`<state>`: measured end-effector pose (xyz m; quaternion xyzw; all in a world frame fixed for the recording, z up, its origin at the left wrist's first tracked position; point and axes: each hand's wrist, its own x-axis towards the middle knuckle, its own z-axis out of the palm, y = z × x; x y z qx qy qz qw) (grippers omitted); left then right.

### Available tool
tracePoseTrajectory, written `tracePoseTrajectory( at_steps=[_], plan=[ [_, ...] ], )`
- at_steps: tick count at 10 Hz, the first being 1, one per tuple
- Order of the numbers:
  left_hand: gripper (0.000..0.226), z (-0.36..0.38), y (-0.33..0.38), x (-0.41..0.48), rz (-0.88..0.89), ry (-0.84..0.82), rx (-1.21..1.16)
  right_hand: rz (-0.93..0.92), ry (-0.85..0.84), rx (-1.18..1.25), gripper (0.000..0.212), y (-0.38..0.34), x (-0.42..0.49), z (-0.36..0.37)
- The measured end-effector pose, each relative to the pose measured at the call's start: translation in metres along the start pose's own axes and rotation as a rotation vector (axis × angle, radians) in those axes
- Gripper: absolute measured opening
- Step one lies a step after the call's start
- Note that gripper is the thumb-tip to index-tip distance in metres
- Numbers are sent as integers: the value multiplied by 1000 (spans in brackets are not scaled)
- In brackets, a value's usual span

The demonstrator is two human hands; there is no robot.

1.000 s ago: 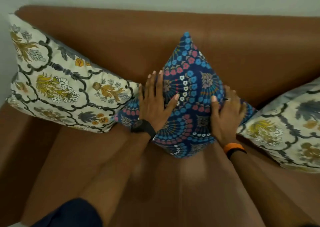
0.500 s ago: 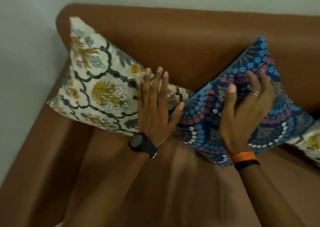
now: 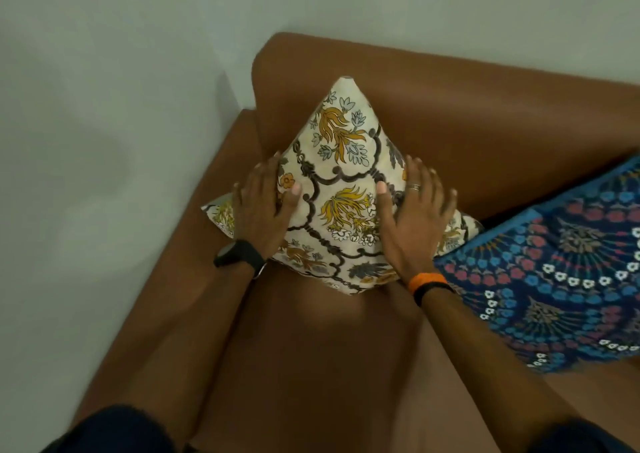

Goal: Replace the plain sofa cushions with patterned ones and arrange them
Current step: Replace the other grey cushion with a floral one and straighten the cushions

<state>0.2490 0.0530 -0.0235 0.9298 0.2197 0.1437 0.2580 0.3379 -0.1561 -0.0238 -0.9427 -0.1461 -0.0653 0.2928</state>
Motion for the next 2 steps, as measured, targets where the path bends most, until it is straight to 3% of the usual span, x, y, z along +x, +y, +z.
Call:
tracePoseTrajectory(
  at_steps=[1, 2],
  plan=[
    [75, -1, -16, -9, 63, 70, 50, -157, 31, 7, 77, -2, -4, 3],
    [78, 1, -12, -18, -34, 15, 38, -136, -95, -72, 82, 8, -12, -7]
  ],
)
